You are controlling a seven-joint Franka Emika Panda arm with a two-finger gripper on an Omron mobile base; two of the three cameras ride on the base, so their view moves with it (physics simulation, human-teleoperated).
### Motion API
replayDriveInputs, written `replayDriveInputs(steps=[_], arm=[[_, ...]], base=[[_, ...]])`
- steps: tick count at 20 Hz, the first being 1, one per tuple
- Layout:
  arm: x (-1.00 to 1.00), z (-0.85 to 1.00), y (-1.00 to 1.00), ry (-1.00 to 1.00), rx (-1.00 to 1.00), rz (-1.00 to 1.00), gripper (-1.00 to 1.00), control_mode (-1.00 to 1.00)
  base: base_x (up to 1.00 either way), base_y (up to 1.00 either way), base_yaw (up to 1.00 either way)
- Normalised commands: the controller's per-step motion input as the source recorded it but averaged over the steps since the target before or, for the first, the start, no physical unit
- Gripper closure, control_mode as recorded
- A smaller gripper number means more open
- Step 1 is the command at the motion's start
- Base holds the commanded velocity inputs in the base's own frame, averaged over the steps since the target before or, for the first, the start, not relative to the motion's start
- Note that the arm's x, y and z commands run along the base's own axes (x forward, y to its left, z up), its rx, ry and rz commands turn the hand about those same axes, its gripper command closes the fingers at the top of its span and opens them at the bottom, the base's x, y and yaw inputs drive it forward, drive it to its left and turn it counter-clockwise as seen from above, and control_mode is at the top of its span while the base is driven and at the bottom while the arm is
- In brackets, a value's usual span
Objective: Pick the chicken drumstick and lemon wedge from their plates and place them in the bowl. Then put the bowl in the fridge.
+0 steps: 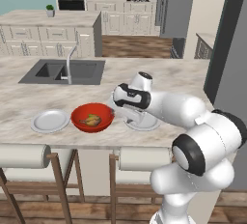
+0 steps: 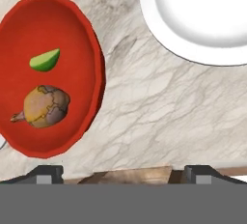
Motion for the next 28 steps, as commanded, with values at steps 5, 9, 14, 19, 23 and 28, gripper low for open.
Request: replayDriveInputs(steps=[5, 9, 14, 19, 23, 28], arm=[[0.38, -0.12, 0.02, 0.0, 0.0, 0.0, -1.0, -1.0], [0.23, -0.21, 0.0, 0.0, -0.01, 0.0, -1.0, -1.0], [0.23, -0.26, 0.09, 0.0, -0.03, 0.0, -1.0, -1.0], [0.3, -0.27, 0.11, 0.0, -0.02, -0.01, -1.0, -1.0], [0.28, -0.25, 0.04, 0.0, 0.0, 0.0, -1.0, -1.0], [0.33, -0.19, 0.05, 0.0, 0.0, 0.0, -1.0, -1.0]], base=[[0.0, 0.0, 0.0], [0.0, 0.0, 0.0], [0.0, 0.0, 0.0], [0.0, 0.0, 0.0], [0.0, 0.0, 0.0], [0.0, 0.0, 0.0]])
